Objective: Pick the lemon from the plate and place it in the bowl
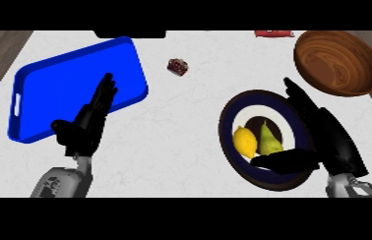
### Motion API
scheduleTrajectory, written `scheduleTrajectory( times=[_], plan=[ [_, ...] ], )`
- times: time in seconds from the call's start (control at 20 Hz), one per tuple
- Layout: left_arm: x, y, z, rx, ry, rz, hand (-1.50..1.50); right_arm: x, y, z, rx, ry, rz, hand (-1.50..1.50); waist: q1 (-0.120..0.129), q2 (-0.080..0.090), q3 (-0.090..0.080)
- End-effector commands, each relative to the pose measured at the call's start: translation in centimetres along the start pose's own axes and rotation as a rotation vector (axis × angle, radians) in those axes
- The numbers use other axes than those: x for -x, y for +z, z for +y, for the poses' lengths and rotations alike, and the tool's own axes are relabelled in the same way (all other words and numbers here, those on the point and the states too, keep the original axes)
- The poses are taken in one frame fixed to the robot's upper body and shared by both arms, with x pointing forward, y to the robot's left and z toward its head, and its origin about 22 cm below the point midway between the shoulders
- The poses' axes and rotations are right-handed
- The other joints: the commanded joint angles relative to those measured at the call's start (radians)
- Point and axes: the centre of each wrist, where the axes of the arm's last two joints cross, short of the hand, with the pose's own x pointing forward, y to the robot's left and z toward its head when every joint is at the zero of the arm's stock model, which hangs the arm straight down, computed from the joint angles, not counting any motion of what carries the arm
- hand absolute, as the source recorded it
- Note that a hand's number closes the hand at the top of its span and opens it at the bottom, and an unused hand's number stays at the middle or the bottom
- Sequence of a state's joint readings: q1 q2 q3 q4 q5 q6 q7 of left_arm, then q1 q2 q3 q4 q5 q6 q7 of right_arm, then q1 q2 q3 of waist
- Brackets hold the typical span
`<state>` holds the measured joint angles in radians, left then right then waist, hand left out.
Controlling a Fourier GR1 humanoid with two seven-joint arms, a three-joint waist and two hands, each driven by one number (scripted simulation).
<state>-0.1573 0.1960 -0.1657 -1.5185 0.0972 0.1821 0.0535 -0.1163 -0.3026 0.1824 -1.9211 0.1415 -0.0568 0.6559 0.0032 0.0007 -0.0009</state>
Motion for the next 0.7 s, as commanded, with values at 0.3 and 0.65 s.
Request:
scheduleTrajectory(
  times=[0.3,0.65],
  plan=[
    [-2.0,0.8,-0.1,0.009,-0.006,0.007,0.0,3.5,-1.7,3.5,-0.136,0.051,0.118,-1.5,0.0,-0.001,0.001],
    [-3.1,-0.5,0.7,-0.009,-0.005,0.004,0.0,4.7,-0.3,1.3,-0.137,-0.029,0.079,-1.5,-0.005,-0.002,0.001]
  ],
)
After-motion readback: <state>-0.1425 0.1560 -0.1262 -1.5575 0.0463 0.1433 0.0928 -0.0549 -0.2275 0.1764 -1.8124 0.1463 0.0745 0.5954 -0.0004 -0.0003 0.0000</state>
